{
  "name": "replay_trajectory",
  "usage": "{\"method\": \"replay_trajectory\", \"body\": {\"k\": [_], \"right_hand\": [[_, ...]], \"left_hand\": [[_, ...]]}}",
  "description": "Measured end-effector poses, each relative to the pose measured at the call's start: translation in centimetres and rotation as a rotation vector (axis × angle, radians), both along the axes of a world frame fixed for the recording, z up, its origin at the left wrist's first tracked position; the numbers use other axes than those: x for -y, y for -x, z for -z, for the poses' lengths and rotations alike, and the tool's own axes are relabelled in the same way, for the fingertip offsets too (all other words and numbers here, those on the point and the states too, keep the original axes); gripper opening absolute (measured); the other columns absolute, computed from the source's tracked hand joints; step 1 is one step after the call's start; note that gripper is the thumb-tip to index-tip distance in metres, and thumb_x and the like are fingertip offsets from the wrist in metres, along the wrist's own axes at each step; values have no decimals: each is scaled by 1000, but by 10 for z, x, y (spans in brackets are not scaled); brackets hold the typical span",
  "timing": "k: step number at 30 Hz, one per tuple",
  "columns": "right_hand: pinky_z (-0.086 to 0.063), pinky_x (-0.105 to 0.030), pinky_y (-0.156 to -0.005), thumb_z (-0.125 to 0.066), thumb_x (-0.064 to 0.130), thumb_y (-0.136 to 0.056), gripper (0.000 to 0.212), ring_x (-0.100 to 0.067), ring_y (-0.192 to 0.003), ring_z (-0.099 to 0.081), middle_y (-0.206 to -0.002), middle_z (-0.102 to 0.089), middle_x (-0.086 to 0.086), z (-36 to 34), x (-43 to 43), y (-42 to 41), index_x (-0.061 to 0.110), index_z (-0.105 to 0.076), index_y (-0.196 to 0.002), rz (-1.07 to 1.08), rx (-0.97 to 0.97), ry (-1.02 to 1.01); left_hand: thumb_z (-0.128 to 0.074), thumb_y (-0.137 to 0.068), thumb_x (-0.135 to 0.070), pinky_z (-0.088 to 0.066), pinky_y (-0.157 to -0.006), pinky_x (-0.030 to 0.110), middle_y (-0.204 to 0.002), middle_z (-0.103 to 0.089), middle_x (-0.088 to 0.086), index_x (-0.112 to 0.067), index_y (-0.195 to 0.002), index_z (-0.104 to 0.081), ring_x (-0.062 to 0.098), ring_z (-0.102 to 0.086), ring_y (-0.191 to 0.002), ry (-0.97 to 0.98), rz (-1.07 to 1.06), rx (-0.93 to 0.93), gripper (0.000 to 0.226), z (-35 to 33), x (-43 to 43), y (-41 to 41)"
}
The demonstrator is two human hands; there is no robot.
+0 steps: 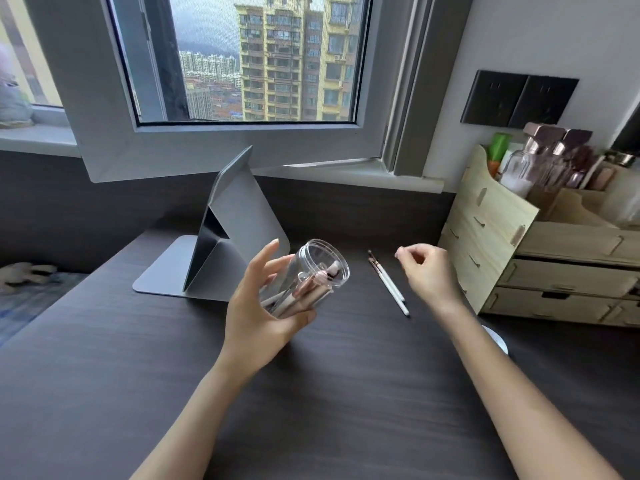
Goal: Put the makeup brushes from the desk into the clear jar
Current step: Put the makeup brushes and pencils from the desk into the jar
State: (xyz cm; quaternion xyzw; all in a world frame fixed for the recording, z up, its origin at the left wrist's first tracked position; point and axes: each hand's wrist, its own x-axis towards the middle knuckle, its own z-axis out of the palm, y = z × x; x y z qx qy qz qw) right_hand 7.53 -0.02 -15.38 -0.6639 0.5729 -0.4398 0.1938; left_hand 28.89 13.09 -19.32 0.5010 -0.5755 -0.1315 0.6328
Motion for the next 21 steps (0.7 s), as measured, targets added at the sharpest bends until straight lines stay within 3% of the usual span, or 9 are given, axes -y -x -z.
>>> {"method": "replay_trajectory", "body": {"k": [2, 4, 11, 17, 21], "right_hand": [[-41, -28, -68, -57, 30, -87, 25, -29, -88, -64, -88, -73, -8, 16, 19, 4, 10, -72, -88, 81, -277, -99], [-45, -31, -74, -60, 36, -84, 26, -31, -101, -63, -104, -71, -9, 27, 33, 2, 14, -69, -96, 100, -414, -227], [-45, -28, -75, -67, 20, -77, 29, -31, -105, -62, -111, -69, -13, 30, 57, -15, 10, -68, -104, 90, -506, -434], [-45, -29, -71, -73, 22, -74, 30, -27, -93, -65, -98, -70, -13, 29, 63, -5, 3, -70, -97, 92, -302, -472], [-48, -29, -51, -69, 11, -82, 12, -21, -51, -55, -63, -57, -9, 9, 48, 4, 7, -62, -74, 73, 205, -298]], "left_hand": [[-86, -51, -22, -46, -96, 31, -117, -64, -17, -53, -129, -38, 13, -60, -114, -1, -3, -6, 97, 0, 1, -1], [-86, -51, -22, -46, -97, 32, -116, -63, -22, -53, -130, -38, 14, -60, -115, -1, -3, -7, 97, 1, 1, -2], [-86, -52, -22, -46, -95, 30, -116, -62, -27, -52, -130, -37, 12, -60, -114, 4, -5, 16, 97, 1, 2, -3], [-85, -52, -24, -46, -95, 23, -116, -60, -30, -55, -129, -37, 7, -60, -113, 17, -4, 33, 96, 0, 1, -1], [-85, -51, -24, -46, -94, 19, -115, -59, -33, -58, -127, -36, 8, -60, -113, 16, -6, 26, 96, -1, 0, -1]]}}
